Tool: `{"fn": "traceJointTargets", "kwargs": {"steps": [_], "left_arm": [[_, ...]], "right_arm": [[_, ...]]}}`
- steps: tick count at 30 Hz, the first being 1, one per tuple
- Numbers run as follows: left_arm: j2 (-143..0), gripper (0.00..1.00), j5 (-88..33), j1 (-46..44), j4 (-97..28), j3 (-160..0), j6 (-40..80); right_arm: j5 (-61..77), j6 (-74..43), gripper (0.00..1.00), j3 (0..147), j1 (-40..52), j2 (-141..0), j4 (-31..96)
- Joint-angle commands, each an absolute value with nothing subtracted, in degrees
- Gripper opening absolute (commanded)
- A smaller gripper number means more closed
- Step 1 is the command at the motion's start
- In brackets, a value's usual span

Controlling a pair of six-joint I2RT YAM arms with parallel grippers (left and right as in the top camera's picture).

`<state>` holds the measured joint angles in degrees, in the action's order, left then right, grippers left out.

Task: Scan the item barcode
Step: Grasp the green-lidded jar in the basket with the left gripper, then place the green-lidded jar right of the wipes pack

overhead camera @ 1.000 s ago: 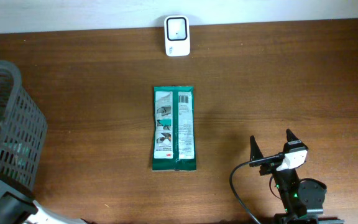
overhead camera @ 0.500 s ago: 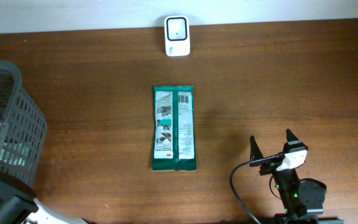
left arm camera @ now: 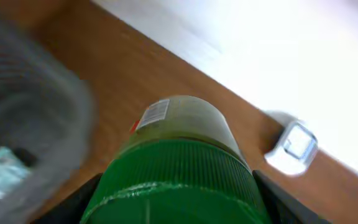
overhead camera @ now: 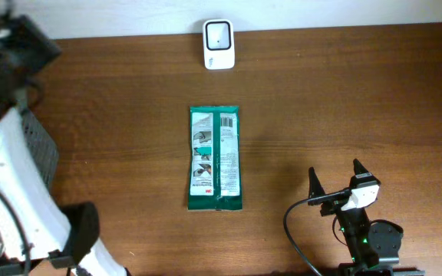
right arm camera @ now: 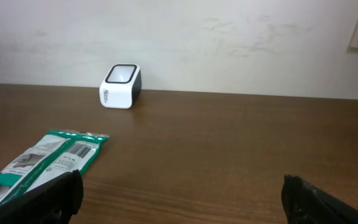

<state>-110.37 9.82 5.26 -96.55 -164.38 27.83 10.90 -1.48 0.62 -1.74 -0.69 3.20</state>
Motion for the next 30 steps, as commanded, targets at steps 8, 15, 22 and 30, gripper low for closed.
{"fn": "traceJointTargets", "kwargs": {"steps": [8, 15, 22, 30], "left_arm": [[-119.9, 0.4, 10.0, -23.7, -82.7, -133.9, 27.3], [-132.0, 0.43, 6.7, -42.1, -67.5, -126.2, 27.3], [-139.5, 0.45, 6.8, -45.8, -68.5, -126.1, 27.3], [-138.7, 0.99, 6.9, -39.8, -80.8, -150.6, 25.7]], "right_arm": [[11.4, -1.5, 0.98, 0.3, -1.9, -0.2, 3.4], [11.4, -1.5, 0.98, 0.3, -1.9, -0.2, 3.4], [11.4, -1.5, 0.98, 0.3, -1.9, -0.2, 3.4], [11.4, -1.5, 0.99, 0.3, -1.9, -0.2, 3.4]]}}
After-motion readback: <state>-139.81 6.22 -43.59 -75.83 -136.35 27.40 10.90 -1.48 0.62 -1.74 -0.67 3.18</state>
